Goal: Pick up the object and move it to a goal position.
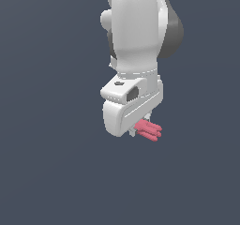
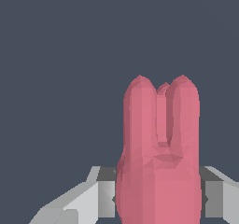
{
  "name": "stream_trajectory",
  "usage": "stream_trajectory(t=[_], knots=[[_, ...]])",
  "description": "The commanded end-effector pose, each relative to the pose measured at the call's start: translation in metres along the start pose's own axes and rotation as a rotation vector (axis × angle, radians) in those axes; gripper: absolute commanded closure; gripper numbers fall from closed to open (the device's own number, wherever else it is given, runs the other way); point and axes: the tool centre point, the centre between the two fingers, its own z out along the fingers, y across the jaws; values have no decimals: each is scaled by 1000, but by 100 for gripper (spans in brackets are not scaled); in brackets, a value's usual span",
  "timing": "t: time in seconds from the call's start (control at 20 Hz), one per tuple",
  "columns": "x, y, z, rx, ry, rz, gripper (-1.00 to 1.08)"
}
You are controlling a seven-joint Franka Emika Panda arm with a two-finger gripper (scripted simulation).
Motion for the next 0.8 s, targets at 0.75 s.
stream_trajectory(t=[0.75], knots=[[67,36,-134,-76,200,-121,108]])
